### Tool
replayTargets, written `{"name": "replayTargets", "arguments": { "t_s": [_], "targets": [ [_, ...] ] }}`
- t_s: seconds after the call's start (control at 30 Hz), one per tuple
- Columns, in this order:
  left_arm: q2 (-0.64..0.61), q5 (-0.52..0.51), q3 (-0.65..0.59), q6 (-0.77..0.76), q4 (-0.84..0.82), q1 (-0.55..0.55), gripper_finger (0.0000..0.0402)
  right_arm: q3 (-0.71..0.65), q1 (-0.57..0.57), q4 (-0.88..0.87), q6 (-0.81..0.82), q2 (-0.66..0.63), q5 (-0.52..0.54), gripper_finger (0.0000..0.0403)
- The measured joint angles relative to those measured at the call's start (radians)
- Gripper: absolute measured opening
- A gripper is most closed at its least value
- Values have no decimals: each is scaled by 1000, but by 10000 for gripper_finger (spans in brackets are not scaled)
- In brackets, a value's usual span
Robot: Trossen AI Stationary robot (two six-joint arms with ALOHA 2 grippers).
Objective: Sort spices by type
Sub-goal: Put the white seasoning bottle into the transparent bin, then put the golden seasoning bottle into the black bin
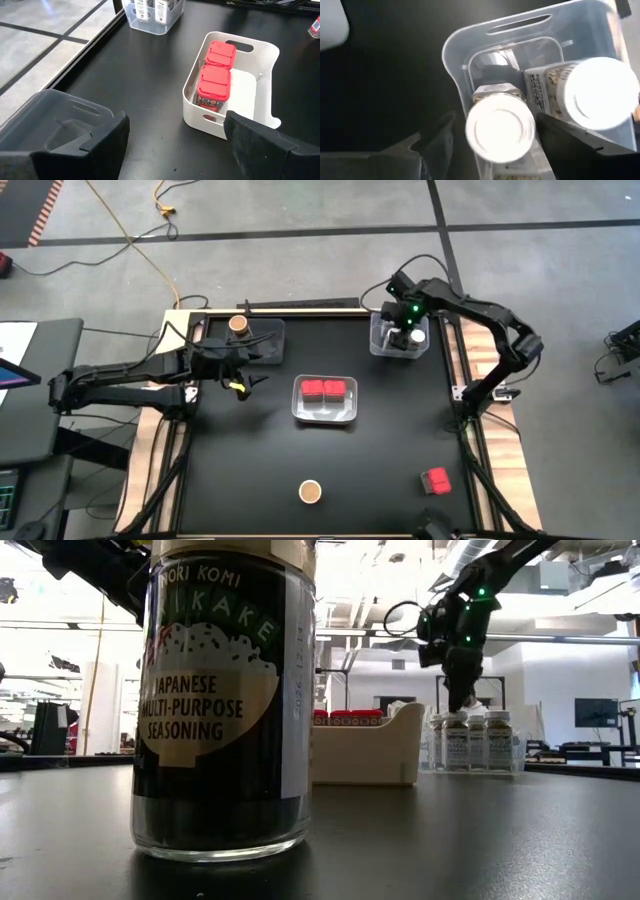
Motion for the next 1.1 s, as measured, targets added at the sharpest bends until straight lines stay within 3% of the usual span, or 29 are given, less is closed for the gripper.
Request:
{"name": "replayTargets", "arguments": {
  "t_s": [0.17,0.33,0.67,0.9,1.1],
  "targets": [
    [0,0,0,0,0,0,311,68,2,-54,77,-47,8,300],
    [0,0,0,0,-4,0,311,102,17,-75,150,-188,45,300],
    [0,0,0,-59,23,0,311,102,132,-164,549,-451,65,301],
    [4,-17,28,-81,68,0,311,38,370,-220,792,-516,246,301],
    [124,-122,181,-117,-119,-114,307,-158,617,-80,996,-611,279,301]
  ]
}}
